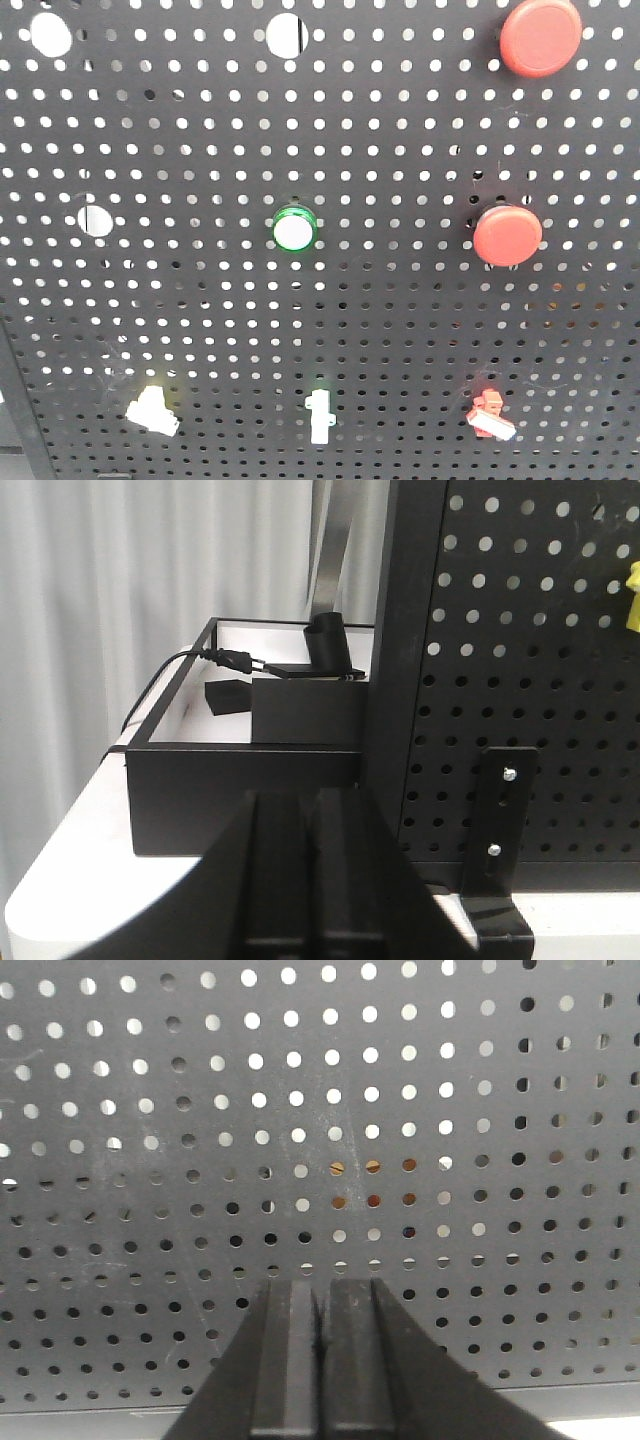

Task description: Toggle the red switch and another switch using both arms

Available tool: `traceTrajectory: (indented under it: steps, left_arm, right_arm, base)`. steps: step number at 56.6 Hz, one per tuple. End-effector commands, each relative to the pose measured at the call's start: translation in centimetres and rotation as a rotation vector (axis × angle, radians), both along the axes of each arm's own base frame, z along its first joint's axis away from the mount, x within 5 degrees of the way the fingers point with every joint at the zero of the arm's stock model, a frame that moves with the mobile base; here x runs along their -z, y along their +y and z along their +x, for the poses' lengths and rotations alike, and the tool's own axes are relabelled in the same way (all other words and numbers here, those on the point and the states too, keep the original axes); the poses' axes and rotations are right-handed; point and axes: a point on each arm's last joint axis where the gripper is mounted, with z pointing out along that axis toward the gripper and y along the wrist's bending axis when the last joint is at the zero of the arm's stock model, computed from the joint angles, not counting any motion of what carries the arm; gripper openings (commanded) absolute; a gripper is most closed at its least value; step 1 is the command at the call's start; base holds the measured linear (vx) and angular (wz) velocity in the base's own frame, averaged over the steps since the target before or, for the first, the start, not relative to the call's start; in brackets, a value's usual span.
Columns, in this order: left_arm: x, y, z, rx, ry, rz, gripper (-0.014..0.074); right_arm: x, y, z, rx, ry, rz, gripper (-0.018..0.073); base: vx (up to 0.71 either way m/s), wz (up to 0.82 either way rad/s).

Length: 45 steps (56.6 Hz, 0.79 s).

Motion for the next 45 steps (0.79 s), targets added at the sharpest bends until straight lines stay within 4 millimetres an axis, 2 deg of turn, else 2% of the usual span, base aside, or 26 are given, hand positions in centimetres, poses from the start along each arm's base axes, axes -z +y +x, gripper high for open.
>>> traceTrajectory:
  steps: [1,19,27,37,41,45]
  left_arm:
    - [-0.3,0.0,-0.1,0.006,-0.086,-0.008,0.0003]
    - [-0.3,0.0,-0.1,0.005,-0.086,-0.003,0.0003]
    - [-0.7,-0.1,-0.2,0.008,-0.118,-0.005,0.0003]
    - [-2.6,-0.1,-0.6,0.032,-0.271,-0.113,0.0003]
    - [-4.2,-0.1,-0.9,0.032,-0.276,-0.126,0.0003]
    - [-6.1,0.0,-1.0,0.014,-0.235,-0.059,0.0003]
  right_arm:
    - [-0.6,0.0,-0.1,0.007,-0.082,-0.011,-0.0006]
    - [-0.6,0.0,-0.1,0.007,-0.083,-0.011,-0.0006]
    - [-1.2,0.0,-0.2,0.008,-0.146,-0.013,-0.0006]
    - [-3.6,0.0,-0.8,0.004,-0.265,0.008,-0.0006]
    - [-5.2,0.0,-1.2,0.000,-0.248,0.020,-0.0006]
    - [-6.9,0.1,-1.7,-0.003,-0.217,0.028,-0.0006]
  base:
    - [0.00,-0.01]
    - [0.00,0.00]
    - [0.00,0.00]
    - [0.00,0.00]
    - [0.00,0.00]
    - [0.00,0.00]
